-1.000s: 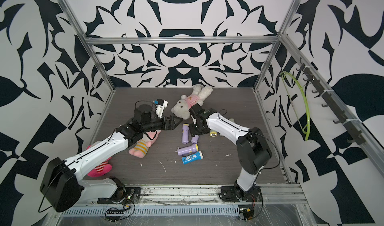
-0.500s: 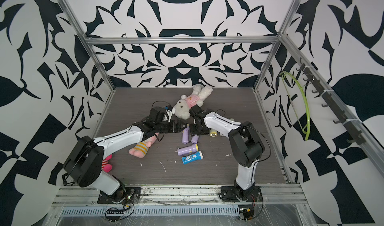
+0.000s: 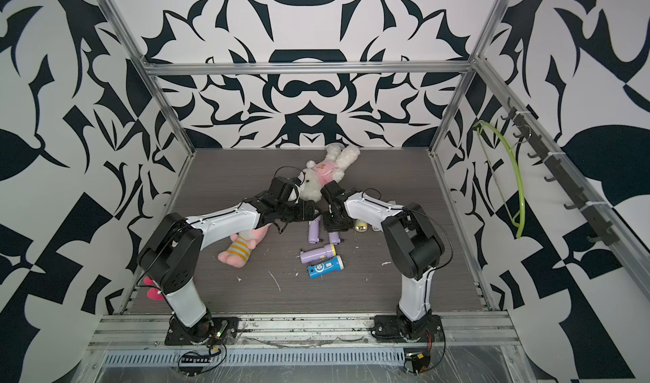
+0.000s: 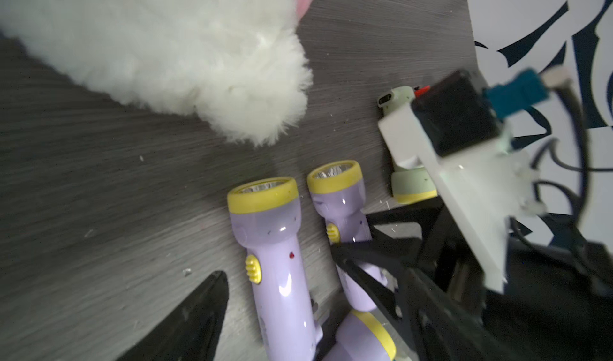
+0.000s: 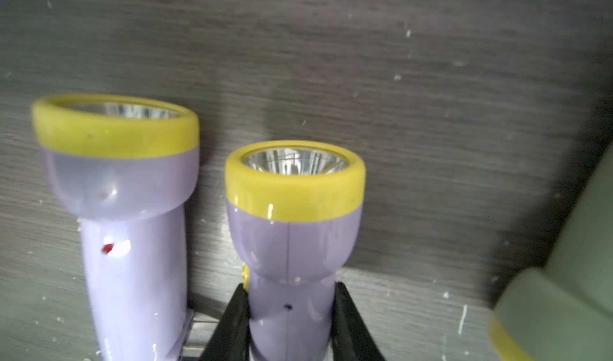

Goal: Close the plug at the bottom of the flashlight
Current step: Pick up the flashlight from the center of the board, then move the flashlight at the center of the board.

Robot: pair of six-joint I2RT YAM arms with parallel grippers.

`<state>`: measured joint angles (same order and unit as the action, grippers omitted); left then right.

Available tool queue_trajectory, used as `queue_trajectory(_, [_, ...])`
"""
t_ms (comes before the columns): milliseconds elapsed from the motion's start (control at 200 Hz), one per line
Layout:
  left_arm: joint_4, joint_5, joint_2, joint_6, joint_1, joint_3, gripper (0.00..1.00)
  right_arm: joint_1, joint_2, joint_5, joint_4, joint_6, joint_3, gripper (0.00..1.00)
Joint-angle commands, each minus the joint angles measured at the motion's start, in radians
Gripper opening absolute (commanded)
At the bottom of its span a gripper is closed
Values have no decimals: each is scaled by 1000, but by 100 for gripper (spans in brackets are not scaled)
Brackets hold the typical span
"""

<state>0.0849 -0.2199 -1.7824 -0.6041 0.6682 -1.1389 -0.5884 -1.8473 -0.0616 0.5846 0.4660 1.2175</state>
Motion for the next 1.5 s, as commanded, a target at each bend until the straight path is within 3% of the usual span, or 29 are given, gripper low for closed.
queue_trajectory(0, [67,50,-21,41,15,-42,87,-47,42,12,63,12,-56,19])
queue_trajectory(635, [131,132,-84,79,108,-59,86,-95,292,47,119,46,-221,16])
queue_trajectory(660, [135,138,-89,79,111,-61,82,-96,307,47,121,46,-224,16])
queue_trajectory(935, [160,193,-139,82,137,-76,79,-94,454,80,194,36,-210,17])
queue_trajectory(1225, [213,236,-161,89,187,-97,51,-88,564,141,230,31,-226,19])
queue_trajectory(1495, [225,260,-104,59,209,-22,44,-71,592,146,234,13,-237,20])
